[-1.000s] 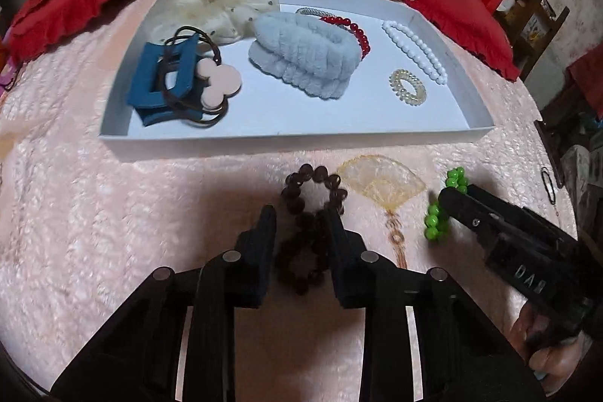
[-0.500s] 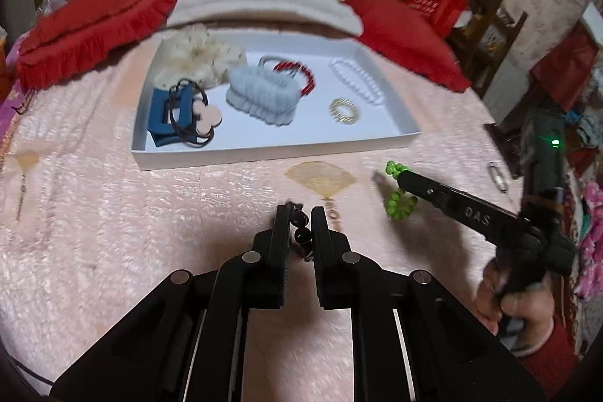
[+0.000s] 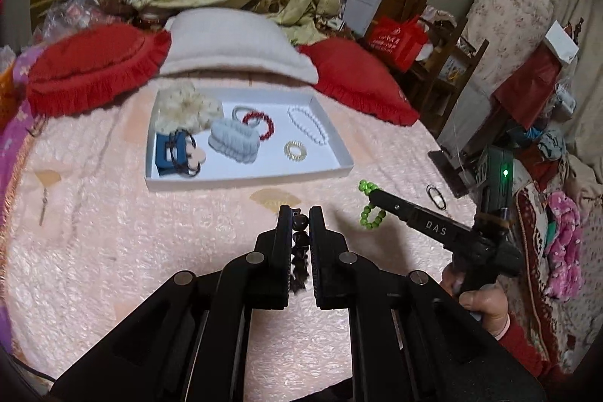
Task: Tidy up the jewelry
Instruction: 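Carry both bead bracelets into the white box and open both tools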
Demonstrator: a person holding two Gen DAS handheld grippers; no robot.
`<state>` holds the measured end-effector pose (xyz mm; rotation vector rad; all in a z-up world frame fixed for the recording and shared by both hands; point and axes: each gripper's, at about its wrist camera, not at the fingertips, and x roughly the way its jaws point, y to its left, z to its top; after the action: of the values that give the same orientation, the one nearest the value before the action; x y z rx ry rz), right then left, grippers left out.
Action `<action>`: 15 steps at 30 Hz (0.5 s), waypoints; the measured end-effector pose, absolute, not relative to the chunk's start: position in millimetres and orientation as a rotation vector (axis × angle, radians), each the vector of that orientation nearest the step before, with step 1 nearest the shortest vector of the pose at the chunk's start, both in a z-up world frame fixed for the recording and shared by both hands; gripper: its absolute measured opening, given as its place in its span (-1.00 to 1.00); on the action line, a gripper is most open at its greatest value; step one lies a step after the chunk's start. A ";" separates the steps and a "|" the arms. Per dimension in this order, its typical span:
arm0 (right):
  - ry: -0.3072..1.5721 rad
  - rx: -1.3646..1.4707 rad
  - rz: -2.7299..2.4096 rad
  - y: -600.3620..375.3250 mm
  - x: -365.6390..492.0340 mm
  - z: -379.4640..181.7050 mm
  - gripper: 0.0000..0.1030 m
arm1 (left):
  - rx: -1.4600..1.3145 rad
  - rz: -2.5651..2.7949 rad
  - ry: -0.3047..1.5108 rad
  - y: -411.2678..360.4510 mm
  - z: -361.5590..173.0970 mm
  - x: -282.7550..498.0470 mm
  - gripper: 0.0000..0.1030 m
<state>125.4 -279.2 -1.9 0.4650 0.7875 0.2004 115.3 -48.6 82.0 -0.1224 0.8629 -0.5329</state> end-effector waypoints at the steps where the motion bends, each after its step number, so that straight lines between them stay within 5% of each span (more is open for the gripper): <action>1: 0.781 0.464 0.201 -279.3 123.9 1.3 -0.84 | -0.120 -0.529 0.856 -48.5 87.4 114.2 -0.86; 15: 0.771 0.455 0.206 -288.8 125.1 22.1 -0.84 | -0.037 -0.540 0.819 -75.6 121.4 127.9 -0.85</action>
<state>125.1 -288.8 22.1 0.4547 0.7715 0.2057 127.9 -75.6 121.4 -0.0375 0.8194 -0.5405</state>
